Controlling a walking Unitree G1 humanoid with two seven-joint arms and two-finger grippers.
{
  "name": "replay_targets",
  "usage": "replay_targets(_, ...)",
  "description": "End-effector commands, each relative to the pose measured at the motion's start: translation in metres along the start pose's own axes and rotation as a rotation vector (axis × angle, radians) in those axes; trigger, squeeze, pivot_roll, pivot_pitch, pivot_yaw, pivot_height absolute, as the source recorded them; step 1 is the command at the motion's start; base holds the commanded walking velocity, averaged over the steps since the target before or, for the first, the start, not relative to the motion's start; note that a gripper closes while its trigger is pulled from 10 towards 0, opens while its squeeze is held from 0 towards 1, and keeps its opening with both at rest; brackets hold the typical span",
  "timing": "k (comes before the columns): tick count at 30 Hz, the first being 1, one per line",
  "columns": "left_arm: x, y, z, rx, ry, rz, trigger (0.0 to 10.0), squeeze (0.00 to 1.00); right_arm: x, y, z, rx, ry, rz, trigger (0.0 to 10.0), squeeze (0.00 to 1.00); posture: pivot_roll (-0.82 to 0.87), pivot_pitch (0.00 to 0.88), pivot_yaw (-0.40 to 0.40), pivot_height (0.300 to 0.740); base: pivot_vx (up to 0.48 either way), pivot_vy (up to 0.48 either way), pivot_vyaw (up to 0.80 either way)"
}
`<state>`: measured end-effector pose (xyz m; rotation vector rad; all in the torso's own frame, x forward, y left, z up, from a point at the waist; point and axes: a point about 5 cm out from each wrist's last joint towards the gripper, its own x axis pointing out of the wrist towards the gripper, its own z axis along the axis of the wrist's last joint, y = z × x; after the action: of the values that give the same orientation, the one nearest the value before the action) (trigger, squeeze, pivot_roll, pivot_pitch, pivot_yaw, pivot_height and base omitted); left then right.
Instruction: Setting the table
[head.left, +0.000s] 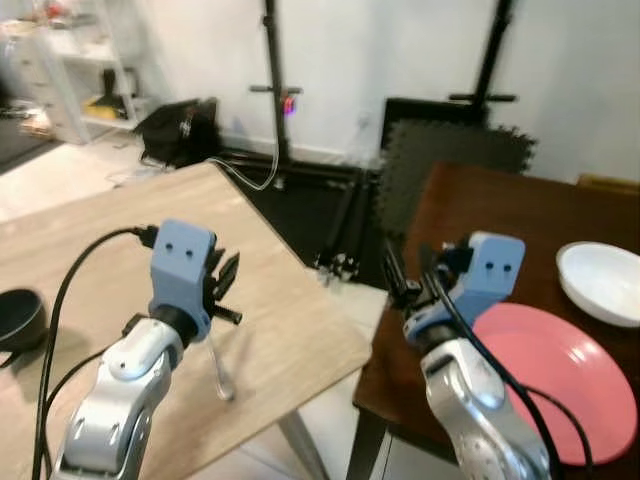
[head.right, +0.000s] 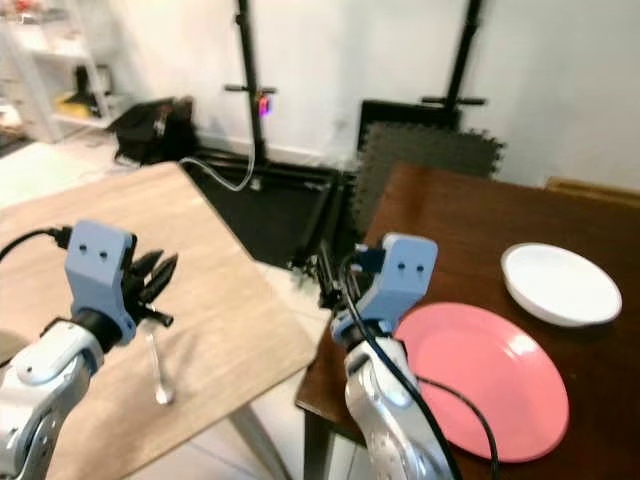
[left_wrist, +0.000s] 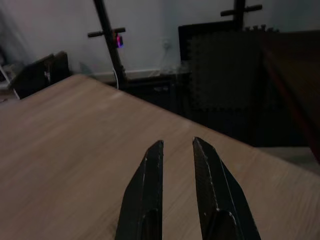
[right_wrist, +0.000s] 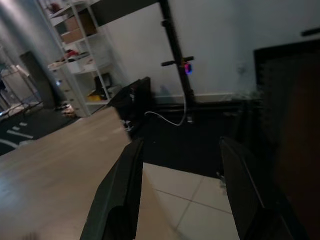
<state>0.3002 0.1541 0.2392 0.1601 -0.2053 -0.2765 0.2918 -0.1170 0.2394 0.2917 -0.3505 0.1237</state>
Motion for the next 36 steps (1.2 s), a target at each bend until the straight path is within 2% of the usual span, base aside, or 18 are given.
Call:
replay_targets(1, -0.002, 0.005, -0.004, 0.003, 0.016, 0.018, 10.0, 0.00, -0.001, 0.005, -0.002, 0.005, 0.007, 0.017, 10.0, 0.00, 0.10, 0.079, 0.014, 0.740, 0.000, 0.469, 0.80)
replay_targets(11, -0.001, 0.006, -0.005, 0.008, 0.025, 0.024, 10.0, 0.00, -0.001, 0.003, -0.005, 0.005, 0.015, -0.002, 10.0, 0.00, 0.10, 0.083, 0.018, 0.740, 0.000, 0.441, 0.68)
replay_targets(20, 0.004, 0.002, -0.004, 0.012, 0.043, 0.025, 10.0, 0.00, -0.001, 0.003, -0.005, 0.025, 0.015, -0.001, 10.0, 0.00, 0.10, 0.088, 0.018, 0.740, 0.000, 0.000, 0.00)
replay_targets(22, 0.008, 0.002, -0.003, 0.027, 0.089, 0.050, 10.0, 0.00, -0.002, 0.004, -0.005, 0.029, 0.013, 0.002, 10.0, 0.00, 0.10, 0.088, 0.018, 0.740, 0.000, 0.000, 0.00)
replay_targets(26, 0.009, 0.000, 0.002, 0.015, 0.105, 0.049, 10.0, 0.00, -0.002, 0.004, -0.005, 0.029, 0.012, 0.003, 10.0, 0.00, 0.10, 0.091, 0.021, 0.740, 0.000, 0.000, 0.00)
replay_targets(27, 0.009, 0.000, 0.005, 0.035, 0.143, 0.046, 10.0, 0.00, -0.003, 0.004, -0.005, 0.028, 0.012, 0.004, 10.0, 0.00, 0.10, 0.093, 0.023, 0.740, 0.000, 0.000, 0.00)
replay_targets(30, 0.009, -0.001, 0.009, 0.038, 0.168, 0.045, 10.0, 0.00, -0.003, 0.004, -0.004, 0.027, 0.011, 0.004, 10.0, 0.00, 0.10, 0.095, 0.025, 0.740, 0.000, 0.000, 0.00)
replay_targets(32, 0.006, 0.004, 0.018, 0.160, 0.212, 0.089, 10.0, 0.00, -0.004, 0.004, -0.005, 0.014, 0.018, 0.031, 10.0, 0.00, 0.10, 0.095, 0.025, 0.740, 0.000, 0.000, 0.00)
replay_targets(33, 0.003, 0.011, 0.020, 0.173, 0.239, 0.156, 10.0, 0.00, -0.004, 0.006, -0.005, -0.019, 0.023, 0.077, 10.0, 0.00, 0.12, 0.100, 0.027, 0.740, 0.000, 0.000, 0.00)
replay_targets(34, 0.003, 0.011, 0.020, 0.173, 0.239, 0.156, 10.0, 0.00, -0.004, 0.006, -0.005, -0.019, 0.023, 0.077, 10.0, 0.00, 0.12, 0.100, 0.027, 0.740, 0.000, 0.000, 0.00)
replay_targets(35, -0.001, 0.012, 0.017, 0.101, 0.275, 0.185, 10.0, 0.00, -0.003, 0.005, -0.004, -0.031, 0.025, 0.099, 10.0, 0.00, 0.12, 0.100, 0.027, 0.740, 0.000, 0.000, 0.00)
replay_targets(36, -0.001, 0.012, 0.017, 0.101, 0.275, 0.185, 10.0, 0.00, -0.003, 0.005, -0.004, -0.031, 0.025, 0.099, 10.0, 0.00, 0.12, 0.100, 0.027, 0.740, 0.000, 0.000, 0.00)
